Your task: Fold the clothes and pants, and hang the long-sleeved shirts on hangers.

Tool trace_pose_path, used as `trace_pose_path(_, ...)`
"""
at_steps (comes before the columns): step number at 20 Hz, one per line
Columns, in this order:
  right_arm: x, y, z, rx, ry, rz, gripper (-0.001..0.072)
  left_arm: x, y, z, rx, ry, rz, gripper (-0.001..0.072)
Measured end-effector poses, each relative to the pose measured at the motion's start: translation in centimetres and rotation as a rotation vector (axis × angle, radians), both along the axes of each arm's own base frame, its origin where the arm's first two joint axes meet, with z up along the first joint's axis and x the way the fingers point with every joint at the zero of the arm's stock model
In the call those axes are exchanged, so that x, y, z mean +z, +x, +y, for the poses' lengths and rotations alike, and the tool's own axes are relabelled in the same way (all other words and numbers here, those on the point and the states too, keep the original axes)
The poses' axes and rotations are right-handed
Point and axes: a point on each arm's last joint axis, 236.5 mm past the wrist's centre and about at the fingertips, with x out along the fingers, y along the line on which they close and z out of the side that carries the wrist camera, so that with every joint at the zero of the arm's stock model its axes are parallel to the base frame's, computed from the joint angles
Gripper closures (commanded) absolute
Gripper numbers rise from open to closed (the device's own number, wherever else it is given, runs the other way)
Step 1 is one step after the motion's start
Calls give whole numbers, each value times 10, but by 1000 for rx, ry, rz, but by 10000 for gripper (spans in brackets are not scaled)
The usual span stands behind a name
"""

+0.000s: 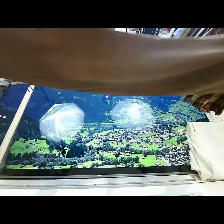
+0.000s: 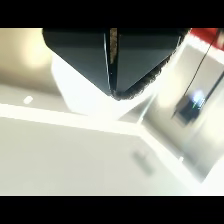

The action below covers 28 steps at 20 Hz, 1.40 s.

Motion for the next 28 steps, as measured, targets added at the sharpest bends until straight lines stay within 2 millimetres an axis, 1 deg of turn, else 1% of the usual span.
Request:
trace_pose_path(1, 18, -15, -1, -33, -29, -48, 692, 16, -18, -2, 19, 9, -53, 701)
trace_pose_path(2, 27, -26, -2, -57, -53, -72, 692, 24, -30, -3, 35, 14, -82, 701)
trace_pose_path(3, 33, -33, -2, -72, -67, -85, 692, 29, -36, -4, 51, 23, -94, 700)
trace_pose_path(4, 32, -37, -2, -76, -73, -73, 691, 30, -36, -4, 59, 32, -85, 700)
trace_pose_path(5, 22, -37, 0, -67, -70, -30, 692, 25, -30, -6, 71, 57, -50, 700)
trace_pose_path(6, 2, -33, 5, -35, -48, 45, 692, 15, -19, -8, 84, 87, 11, 700)
trace_pose_path(7, -25, -28, 13, 17, -8, 143, 692, -2, -1, -9, 103, 126, 106, 700)
trace_pose_path(8, -62, -24, 26, 86, 46, 264, 692, -23, 17, -10, 120, 163, 211, 700)
trace_pose_path(9, -98, -22, 38, 151, 98, 375, 692, -52, 38, -9, 137, 198, 335, 701)
trace_pose_path(10, -137, -22, 53, 217, 153, 488, 692, -81, 54, -3, 156, 216, 450, 700)
trace_pose_path(11, -171, -24, 67, 270, 202, 573, 692, -113, 69, 3, 167, 230, 563, 700)
trace_pose_path(13, -257, -36, 93, 343, 313, 775, 691, -168, 87, 19, 180, 221, 731, 700)
trace_pose_path(14, -301, -48, 107, 367, 373, 871, 690, -193, 93, 27, 180, 207, 801, 700)
trace_pose_path(15, -344, -63, 120, 378, 435, 968, 664, -218, 98, 36, 180, 194, 867, 700)
trace_pose_path(16, -382, -78, 128, 370, 487, 1054, 479, -240, 102, 45, 183, 183, 926, 700)
trace_pose_path(17, -416, -94, 135, 363, 526, 1128, 222, -264, 105, 55, 190, 176, 994, 700)
trace_pose_path(18, -443, -110, 141, 359, 561, 1193, 98, -286, 108, 66, 195, 164, 1052, 699)
trace_pose_path(19, -461, -122, 146, 356, 588, 1239, 123, -304, 110, 74, 192, 154, 1096, 700)
trace_pose_path(20, -473, -127, 149, 349, 604, 1254, 126, -321, 113, 82, 185, 140, 1137, 699)
trace_pose_path(21, -480, -128, 149, 344, 602, 1253, 135, -336, 115, 90, 181, 125, 1170, 700)
trace_pose_path(23, -484, -115, 144, 314, 595, 1196, 153, -360, 119, 100, 166, 100, 1217, 700)
trace_pose_path(24, -484, -107, 141, 300, 599, 1171, 181, -370, 121, 104, 159, 89, 1237, 699)
trace_pose_path(26, -488, -97, 141, 294, 624, 1164, 186, -384, 123, 109, 145, 74, 1262, 699)
trace_pose_path(28, -498, -92, 145, 309, 662, 1192, 188, -392, 125, 110, 135, 68, 1276, 699)
